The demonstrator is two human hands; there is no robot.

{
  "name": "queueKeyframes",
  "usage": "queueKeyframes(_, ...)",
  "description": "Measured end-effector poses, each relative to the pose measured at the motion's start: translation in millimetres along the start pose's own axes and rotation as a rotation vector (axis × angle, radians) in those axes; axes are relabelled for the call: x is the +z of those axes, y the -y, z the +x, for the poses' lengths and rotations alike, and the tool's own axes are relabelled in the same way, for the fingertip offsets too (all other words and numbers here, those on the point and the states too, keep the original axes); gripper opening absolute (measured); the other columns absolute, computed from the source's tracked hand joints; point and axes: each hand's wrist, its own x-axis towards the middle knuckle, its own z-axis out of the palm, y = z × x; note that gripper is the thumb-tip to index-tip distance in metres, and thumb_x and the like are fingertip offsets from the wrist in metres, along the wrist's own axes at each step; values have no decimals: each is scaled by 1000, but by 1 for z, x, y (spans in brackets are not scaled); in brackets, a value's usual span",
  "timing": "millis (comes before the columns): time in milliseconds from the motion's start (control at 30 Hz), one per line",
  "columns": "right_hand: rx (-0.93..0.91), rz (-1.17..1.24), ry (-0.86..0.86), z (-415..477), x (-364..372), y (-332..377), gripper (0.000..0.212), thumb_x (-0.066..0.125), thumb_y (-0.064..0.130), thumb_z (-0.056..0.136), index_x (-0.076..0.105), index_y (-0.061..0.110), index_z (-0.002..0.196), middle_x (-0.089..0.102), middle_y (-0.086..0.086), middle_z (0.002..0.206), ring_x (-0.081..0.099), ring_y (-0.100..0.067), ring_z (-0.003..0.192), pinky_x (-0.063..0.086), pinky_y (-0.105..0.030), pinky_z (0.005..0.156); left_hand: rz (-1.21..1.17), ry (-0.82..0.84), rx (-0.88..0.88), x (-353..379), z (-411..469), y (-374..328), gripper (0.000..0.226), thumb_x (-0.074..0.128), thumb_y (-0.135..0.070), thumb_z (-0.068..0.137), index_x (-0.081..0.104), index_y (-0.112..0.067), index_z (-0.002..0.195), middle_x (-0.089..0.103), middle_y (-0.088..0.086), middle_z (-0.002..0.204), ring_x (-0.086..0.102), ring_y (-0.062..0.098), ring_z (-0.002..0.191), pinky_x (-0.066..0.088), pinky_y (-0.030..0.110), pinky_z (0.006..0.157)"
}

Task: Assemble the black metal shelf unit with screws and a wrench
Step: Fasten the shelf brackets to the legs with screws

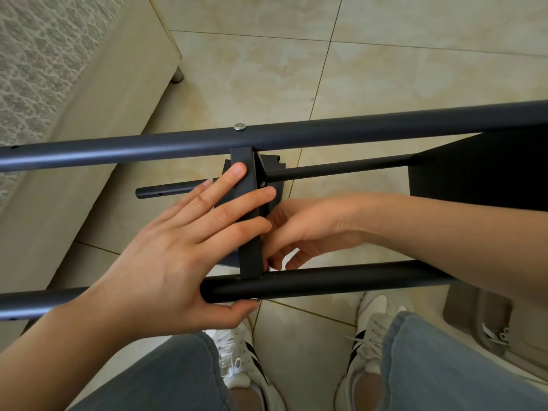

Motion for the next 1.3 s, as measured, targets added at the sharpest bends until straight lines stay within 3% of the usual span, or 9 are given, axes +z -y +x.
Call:
queueKeyframes(567,30,-50,-14,0,-1,2,7,66,14,91,71,15,87,69,-3,80,63,-15,78,53,-27,75,10,5,3,1,0,1,67,64,-61,79,52,-23,133,35,-3,161,17,27,155,24,42,122)
queueKeyframes(700,29,-10,10,0,-3,5,8,66,11,91,73,14,87,69,-6,88,63,-15,79,53,-27,74,10,5,4,0,0,1,67,63,-61,80,52,-22,133,35,-3,160,17,27,155,24,41,122)
queueKeyframes(933,32,-66,-28,0,-2,7,13,66,16,92,73,17,82,69,-2,79,61,-12,73,53,-21,68,11,11,-8,-1,0,1,67,64,-60,79,55,-20,132,36,-2,160,18,27,154,25,41,121)
queueKeyframes(1100,15,-25,15,-3,-4,11,15,65,6,91,72,15,82,70,-4,84,63,-14,79,53,-24,72,5,16,-15,-1,0,0,66,64,-59,79,59,-19,131,37,-2,159,18,27,154,27,41,120)
queueKeyframes(1300,89,-178,-38,-1,-4,16,13,64,20,93,72,16,84,70,0,82,61,-14,82,48,-22,71,2,16,-23,-1,1,-1,67,64,-59,79,62,-17,130,37,-2,159,18,27,154,30,37,115)
